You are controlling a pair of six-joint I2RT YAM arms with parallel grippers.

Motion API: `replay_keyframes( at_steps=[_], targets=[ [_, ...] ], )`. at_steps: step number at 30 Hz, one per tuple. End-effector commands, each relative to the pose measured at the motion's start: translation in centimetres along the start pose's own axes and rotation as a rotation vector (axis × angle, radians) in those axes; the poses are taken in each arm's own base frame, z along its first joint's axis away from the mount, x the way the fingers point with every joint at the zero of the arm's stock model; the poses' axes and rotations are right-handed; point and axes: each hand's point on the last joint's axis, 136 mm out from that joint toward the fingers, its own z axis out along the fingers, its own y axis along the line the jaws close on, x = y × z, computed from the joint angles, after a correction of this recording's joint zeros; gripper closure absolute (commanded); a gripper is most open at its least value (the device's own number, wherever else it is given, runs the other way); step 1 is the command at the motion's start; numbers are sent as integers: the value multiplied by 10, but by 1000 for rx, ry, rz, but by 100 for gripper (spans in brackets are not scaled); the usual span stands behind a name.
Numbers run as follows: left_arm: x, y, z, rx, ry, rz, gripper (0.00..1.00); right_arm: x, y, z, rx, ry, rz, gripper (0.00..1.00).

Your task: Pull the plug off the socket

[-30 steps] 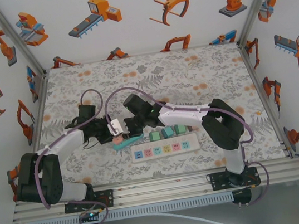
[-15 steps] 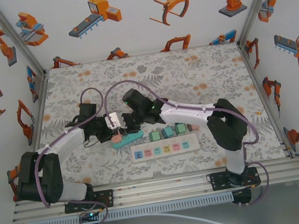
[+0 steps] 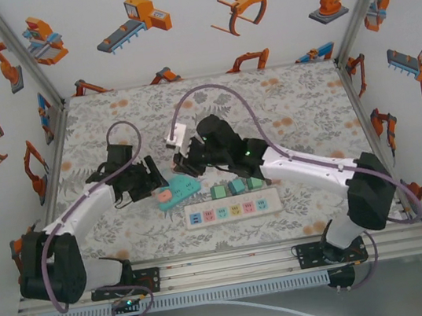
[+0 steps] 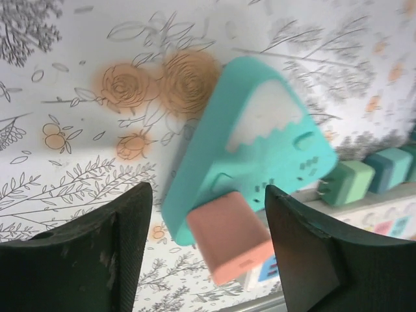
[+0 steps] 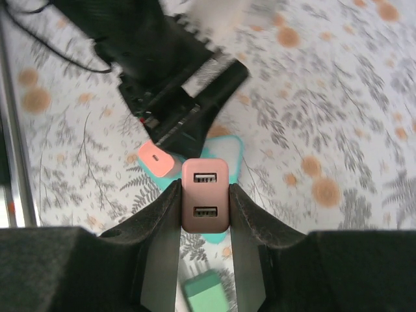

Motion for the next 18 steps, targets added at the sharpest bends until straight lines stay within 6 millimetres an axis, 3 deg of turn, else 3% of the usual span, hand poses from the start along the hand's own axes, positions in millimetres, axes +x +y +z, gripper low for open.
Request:
replay_keyframes(
  at_steps=[1,5,10,14,18],
  targets=[
    [-16,-37,-33,132,-67,83,30,-6,-52,-30,287,-77,370,100],
    [-9,-85,-64,351,-106,220,27,18,-86,-56,438,-109,618,100],
    [19,-138,-104,567,-146,428,24,69,-123,-80,579,-150,915,100],
    [45,-159,-127,667,-151,553,16,108,-138,-89,666,-155,1019,100],
    [61,-163,-137,702,-152,599,7,142,-143,-86,726,-105,1049,100]
  ],
)
